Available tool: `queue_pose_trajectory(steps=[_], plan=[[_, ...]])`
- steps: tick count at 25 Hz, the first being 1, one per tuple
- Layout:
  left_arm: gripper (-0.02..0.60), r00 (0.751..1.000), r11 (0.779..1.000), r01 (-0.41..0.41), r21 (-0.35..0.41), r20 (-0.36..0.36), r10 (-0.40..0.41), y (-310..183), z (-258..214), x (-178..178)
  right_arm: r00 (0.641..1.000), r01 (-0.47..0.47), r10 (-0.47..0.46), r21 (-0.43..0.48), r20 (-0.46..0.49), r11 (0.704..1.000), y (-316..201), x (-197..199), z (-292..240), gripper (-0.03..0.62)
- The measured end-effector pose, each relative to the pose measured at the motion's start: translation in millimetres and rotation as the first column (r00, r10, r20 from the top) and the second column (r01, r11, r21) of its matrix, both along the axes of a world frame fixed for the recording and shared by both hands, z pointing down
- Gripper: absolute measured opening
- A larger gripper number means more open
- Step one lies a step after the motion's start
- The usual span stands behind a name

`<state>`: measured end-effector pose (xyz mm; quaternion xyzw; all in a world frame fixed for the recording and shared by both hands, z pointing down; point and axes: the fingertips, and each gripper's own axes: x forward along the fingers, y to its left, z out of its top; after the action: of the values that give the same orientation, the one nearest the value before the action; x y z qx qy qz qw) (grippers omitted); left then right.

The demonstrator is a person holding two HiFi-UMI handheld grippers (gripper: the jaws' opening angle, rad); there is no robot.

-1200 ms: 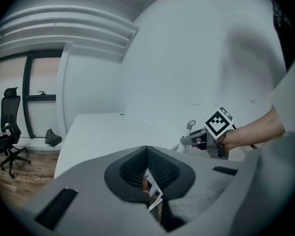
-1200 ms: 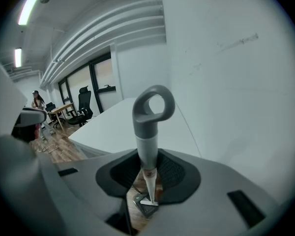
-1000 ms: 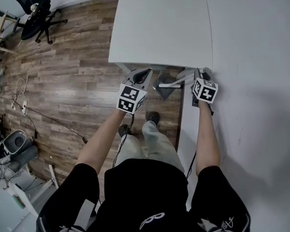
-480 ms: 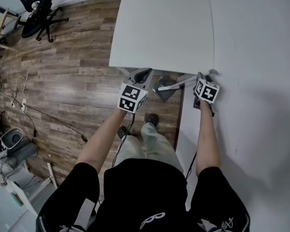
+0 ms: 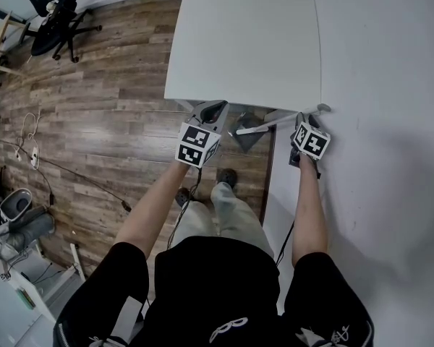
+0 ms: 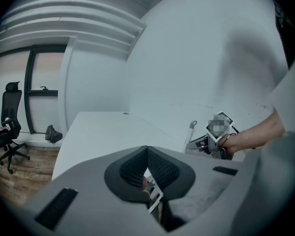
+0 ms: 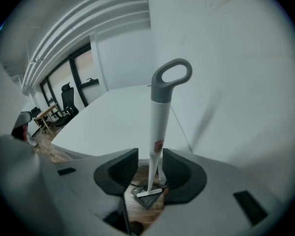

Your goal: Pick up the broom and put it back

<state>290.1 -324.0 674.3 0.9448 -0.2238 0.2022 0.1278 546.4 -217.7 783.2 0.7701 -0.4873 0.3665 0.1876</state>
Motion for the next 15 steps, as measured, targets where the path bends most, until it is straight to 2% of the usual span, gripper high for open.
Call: queue_pose_trajectory(steps=[8, 15], plan=[[0.008, 1.0, 1.0, -0.005, 0.014, -0.02, 0.005, 11, -18, -31, 0.999, -0.038, 0.038, 0.043, 0.013, 0.998, 22, -30, -25, 0.147], [0.007, 0.999, 1.0, 0.01, 0.027, -0.03, -0.009, 27, -38, -87, 0.999, -0.038, 0.038, 0.111, 0.005, 0.993, 33, -82, -66, 0.147]])
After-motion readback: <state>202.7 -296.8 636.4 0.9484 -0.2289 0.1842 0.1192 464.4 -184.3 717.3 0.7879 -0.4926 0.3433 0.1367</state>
